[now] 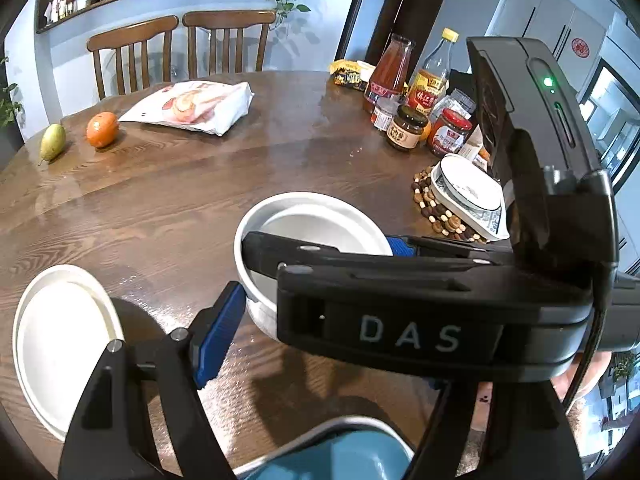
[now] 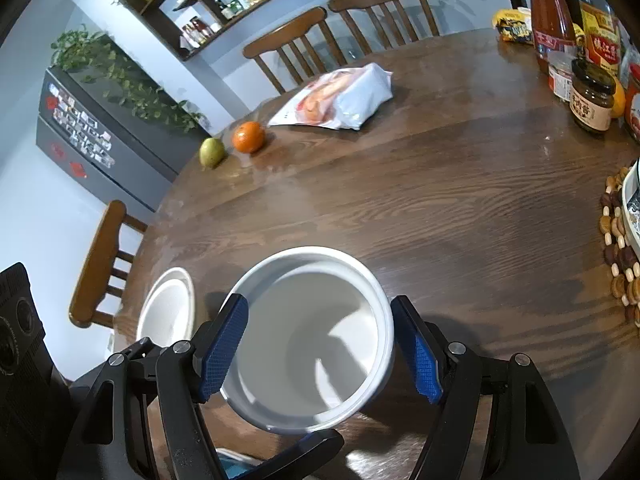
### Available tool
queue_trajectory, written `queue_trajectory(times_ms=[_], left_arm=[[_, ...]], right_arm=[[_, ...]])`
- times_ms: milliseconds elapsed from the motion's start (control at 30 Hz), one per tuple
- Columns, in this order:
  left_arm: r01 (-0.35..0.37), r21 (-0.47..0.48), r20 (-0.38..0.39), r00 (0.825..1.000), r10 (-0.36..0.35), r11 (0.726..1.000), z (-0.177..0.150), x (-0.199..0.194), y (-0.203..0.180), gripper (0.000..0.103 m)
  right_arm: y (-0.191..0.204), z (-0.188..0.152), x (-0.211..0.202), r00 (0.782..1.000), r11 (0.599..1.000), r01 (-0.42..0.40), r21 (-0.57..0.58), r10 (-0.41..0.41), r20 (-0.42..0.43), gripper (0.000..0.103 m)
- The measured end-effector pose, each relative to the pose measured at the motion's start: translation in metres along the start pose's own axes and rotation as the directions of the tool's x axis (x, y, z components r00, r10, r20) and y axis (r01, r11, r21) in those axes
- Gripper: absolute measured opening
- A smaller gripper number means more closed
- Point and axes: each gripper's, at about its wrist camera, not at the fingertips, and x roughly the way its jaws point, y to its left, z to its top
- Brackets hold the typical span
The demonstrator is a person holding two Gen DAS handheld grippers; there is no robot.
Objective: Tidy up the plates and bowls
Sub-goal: 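Lift the ramekin with the right gripper and carry it over the nested bowls, then lower the ramekin into the nested white bowls and open the right gripper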
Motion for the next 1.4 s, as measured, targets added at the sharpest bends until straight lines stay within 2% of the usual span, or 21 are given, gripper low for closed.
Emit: queue_trajectory(times_ms=[300, 833, 1400], left_arm=[[0.000, -0.014, 0.060, 0.998, 0.001, 1.000, -0.006, -0.039, 0.009, 0.074], [-0.034, -0.045, 0.142, 0.989, 0.040, 0.998, -0.022, -0.102, 0.029, 0.074], [-0.083, -0.115, 0.154, 0.983, 0.100, 0.990, -0.036, -0.130, 0.079, 0.074]], right_arm=[[0.041, -0.005, -0.018, 0.999, 0.998, 0.020, -0.058, -0.019, 0.029, 0.076], [0.108, -0.014, -0.035, 0.999, 0.990, 0.006, -0.142, 0.002, 0.053, 0.076], [0.162, -0.016, -0.009, 0.999, 0.978, -0.044, -0.205, 0.048, 0.012, 0.076]])
